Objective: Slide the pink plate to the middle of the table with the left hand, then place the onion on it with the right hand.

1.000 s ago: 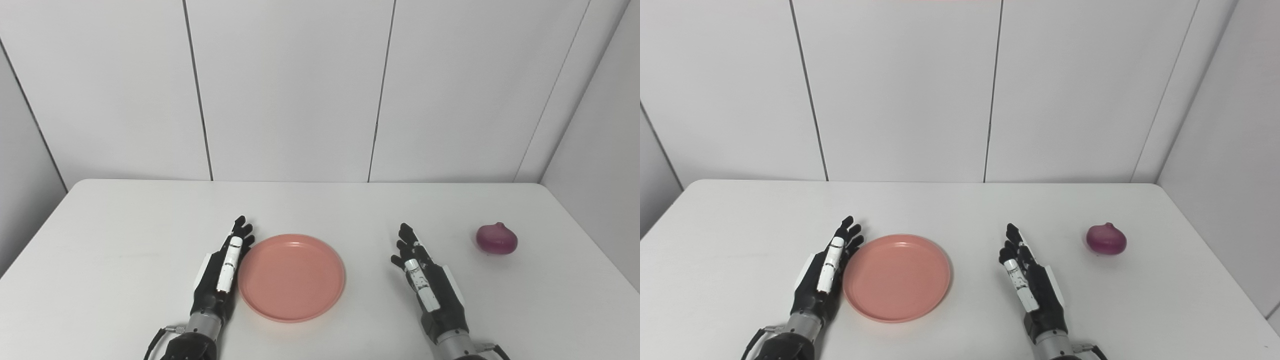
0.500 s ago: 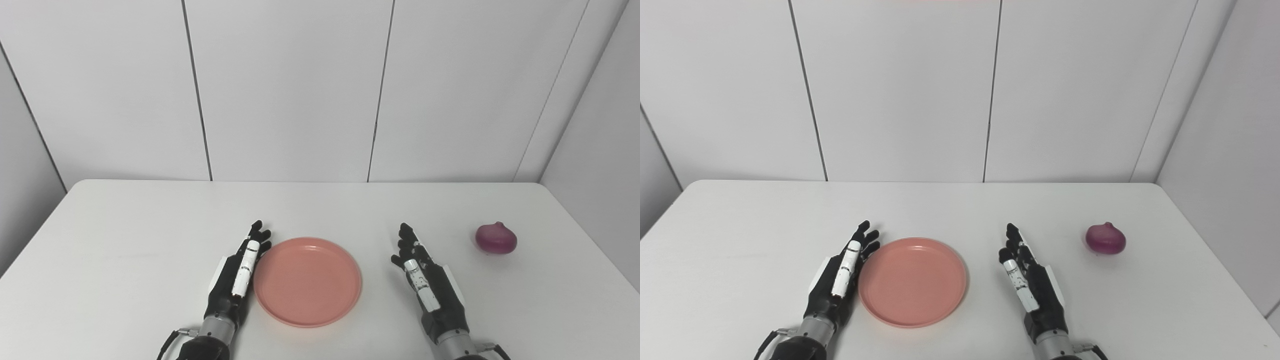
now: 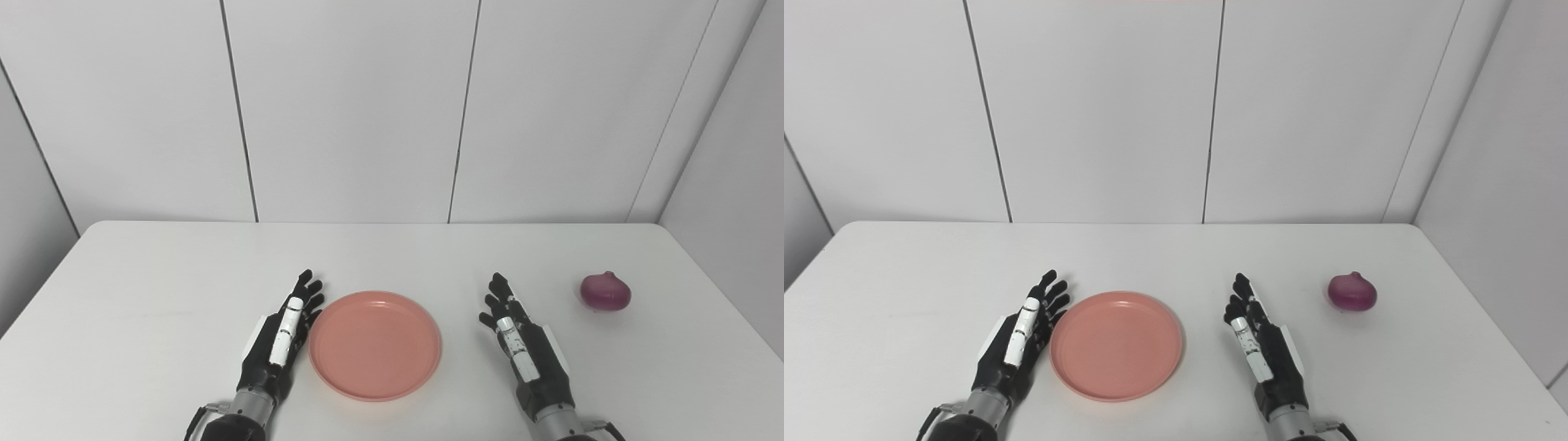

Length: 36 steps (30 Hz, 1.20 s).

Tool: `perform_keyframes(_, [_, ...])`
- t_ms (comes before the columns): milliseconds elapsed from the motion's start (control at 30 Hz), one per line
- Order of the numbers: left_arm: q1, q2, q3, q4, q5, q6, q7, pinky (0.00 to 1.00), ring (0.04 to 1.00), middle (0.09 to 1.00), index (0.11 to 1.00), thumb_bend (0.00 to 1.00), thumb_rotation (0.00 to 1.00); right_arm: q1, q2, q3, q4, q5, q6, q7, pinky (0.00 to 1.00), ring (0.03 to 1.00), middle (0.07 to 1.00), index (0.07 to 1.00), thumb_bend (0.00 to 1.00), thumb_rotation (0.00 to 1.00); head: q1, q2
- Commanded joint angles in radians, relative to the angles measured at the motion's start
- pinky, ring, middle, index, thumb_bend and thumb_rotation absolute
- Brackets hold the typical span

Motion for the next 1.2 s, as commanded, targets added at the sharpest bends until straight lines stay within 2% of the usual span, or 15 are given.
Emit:
perform_keyframes(0, [-0.03, 0.023, 0.021, 0.014, 0.019, -0.006, 0.025, 0.95, 0.958, 0.963, 0.961, 0.56, 1.0, -0.037, -0.013, -0.011, -0.031, -0.023, -0.075, -0.01, 0.97, 0.971, 0.965, 0.983, 0.64, 0.82, -0.003, 0.0])
perform_keyframes(67, [-0.028, 0.023, 0.023, 0.024, 0.021, -0.015, 0.026, 0.95, 0.961, 0.965, 0.962, 0.56, 1.0, -0.042, -0.02, -0.016, -0.033, -0.035, -0.093, -0.015, 0.97, 0.964, 0.956, 0.973, 0.65, 0.8, 0.002, -0.014])
perform_keyframes(133, [-0.027, 0.027, 0.021, 0.033, 0.024, -0.026, 0.023, 0.95, 0.96, 0.969, 0.966, 0.55, 1.0, -0.052, -0.028, -0.022, -0.036, -0.047, -0.113, -0.021, 0.98, 0.964, 0.953, 0.967, 0.69, 0.79, 0.008, -0.01])
perform_keyframes(233, [-0.03, 0.024, 0.024, 0.048, 0.028, -0.04, 0.029, 0.95, 0.959, 0.968, 0.964, 0.55, 1.0, -0.072, -0.058, -0.022, -0.041, -0.144, -0.16, -0.055, 1.0, 0.973, 0.959, 0.969, 0.7, 0.82, 0.002, -0.017])
perform_keyframes(333, [-0.037, 0.022, 0.026, 0.067, 0.04, -0.054, 0.036, 0.95, 0.957, 0.964, 0.959, 0.54, 1.0, -0.086, -0.094, -0.027, -0.042, -0.259, -0.194, -0.1, 0.95, 0.961, 0.966, 0.97, 0.7, 0.83, -0.011, -0.027])
perform_keyframes(467, [-0.047, 0.02, 0.032, 0.09, 0.042, -0.073, 0.037, 0.95, 0.958, 0.961, 0.956, 0.54, 1.0, -0.096, -0.132, -0.034, -0.059, -0.349, -0.197, -0.134, 0.95, 0.967, 0.964, 0.972, 0.68, 0.8, -0.022, -0.035])
perform_keyframes(633, [-0.055, 0.021, 0.039, 0.111, 0.037, -0.091, 0.034, 0.96, 0.962, 0.963, 0.957, 0.54, 1.0, -0.116, -0.169, -0.04, -0.05, -0.398, -0.197, -0.148, 0.96, 0.972, 0.96, 0.973, 0.7, 0.75, -0.044, -0.044])
perform_keyframes(833, [-0.055, 0.046, 0.054, 0.116, 0.005, -0.093, 0.0, 0.96, 0.972, 0.976, 0.974, 0.53, 1.0, -0.14, -0.178, -0.045, -0.084, -0.441, -0.11, -0.14, 0.89, 0.941, 0.951, 0.951, 0.75, 0.6, -0.176, -0.057])
perform_keyframes(867, [-0.055, 0.052, 0.059, 0.116, -0.004, -0.092, -0.009, 0.97, 0.977, 0.981, 0.981, 0.53, 1.0, -0.145, -0.176, -0.042, -0.089, -0.463, -0.093, -0.143, 0.89, 0.937, 0.951, 0.949, 0.76, 0.6, -0.207, -0.06])
perform_keyframes(967, [-0.058, 0.07, 0.068, 0.13, -0.034, -0.101, -0.036, 0.98, 0.986, 0.987, 0.989, 0.51, 1.0, -0.164, -0.182, -0.034, -0.104, -0.548, -0.025, -0.146, 0.88, 0.928, 0.95, 0.947, 0.79, 0.61, -0.238, -0.063])
perform_keyframes(1167, [-0.067, 0.09, 0.087, 0.153, -0.069, -0.101, -0.063, 0.96, 0.968, 0.969, 0.967, 0.55, 1.0, -0.205, -0.2, -0.02, -0.105, -0.701, 0.082, -0.157, 0.84, 0.914, 0.936, 0.943, 0.82, 0.59, -0.296, -0.068])
